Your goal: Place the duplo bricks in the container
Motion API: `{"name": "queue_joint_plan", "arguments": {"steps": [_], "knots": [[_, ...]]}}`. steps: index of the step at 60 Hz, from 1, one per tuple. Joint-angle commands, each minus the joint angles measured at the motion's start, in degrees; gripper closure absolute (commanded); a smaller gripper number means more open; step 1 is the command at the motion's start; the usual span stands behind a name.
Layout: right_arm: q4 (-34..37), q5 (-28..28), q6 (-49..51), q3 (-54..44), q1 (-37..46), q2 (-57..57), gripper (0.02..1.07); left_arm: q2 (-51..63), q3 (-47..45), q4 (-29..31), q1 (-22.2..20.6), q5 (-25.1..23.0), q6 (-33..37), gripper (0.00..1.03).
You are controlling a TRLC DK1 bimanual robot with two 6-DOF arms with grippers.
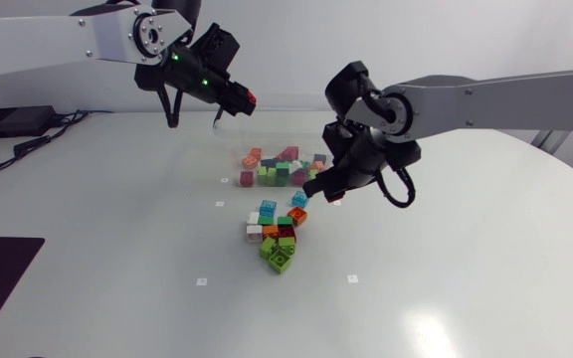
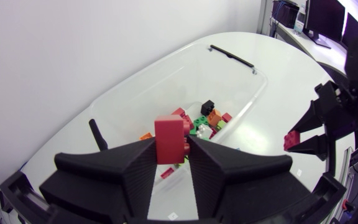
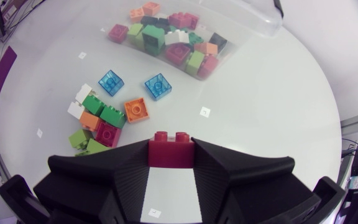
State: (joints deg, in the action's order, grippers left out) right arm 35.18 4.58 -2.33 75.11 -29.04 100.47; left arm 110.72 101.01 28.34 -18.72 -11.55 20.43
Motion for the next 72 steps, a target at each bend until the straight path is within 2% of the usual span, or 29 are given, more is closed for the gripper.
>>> {"name": "queue_joint_plan", "arguments": {"steps": [1,7,10,13,14,16,20,32,38,60,72], "knots": [[0.9,0.3,0.7,1.6,0.6,-1.8,0.77,3.7,4.5,-0.7,1.1,-0.8,-2.3,0.72],[1.0,0.3,0.7,2.9,0.7,-1.9,0.77,7.1,8.3,-0.7,1.9,-1.6,-3.1,0.72],[0.9,0.3,0.7,3.6,0.7,-1.9,0.77,8.7,9.9,-0.5,2.2,-1.8,-3.6,0.64],[0.9,0.2,0.7,4.8,0.8,-1.9,0.77,10.0,11.2,-0.1,2.4,-1.8,-3.7,0.42],[0.9,0.2,0.7,5.0,0.8,-1.9,0.77,10.1,11.3,-0.1,2.4,-1.8,-3.7,0.38],[0.9,0.1,0.6,5.9,1.0,-2.0,0.77,10.3,11.6,-0.1,2.6,-1.8,-3.6,0.22],[0.9,-0.1,0.6,7.7,1.1,-2.0,0.77,10.1,11.5,-0.1,3.0,-1.8,-3.2,0.07],[0.5,-1.3,0.4,13.8,2.2,-1.1,0.77,5.1,7.6,-0.1,4.6,-3.7,-1.9,0.05],[-0.1,-2.1,0.4,17.6,2.8,1.0,0.77,-1.0,1.8,-0.1,5.2,-6.4,0.1,0.05],[-3.6,-3.4,0.1,26.6,3.3,9.6,0.77,-15.1,-16.1,-1.2,6.1,-10.6,10.1,0.05],[-3.7,-3.4,0.1,32.6,3.9,15.0,0.77,-19.0,-24.7,-1.4,6.8,-16.0,17.0,0.05]]}}
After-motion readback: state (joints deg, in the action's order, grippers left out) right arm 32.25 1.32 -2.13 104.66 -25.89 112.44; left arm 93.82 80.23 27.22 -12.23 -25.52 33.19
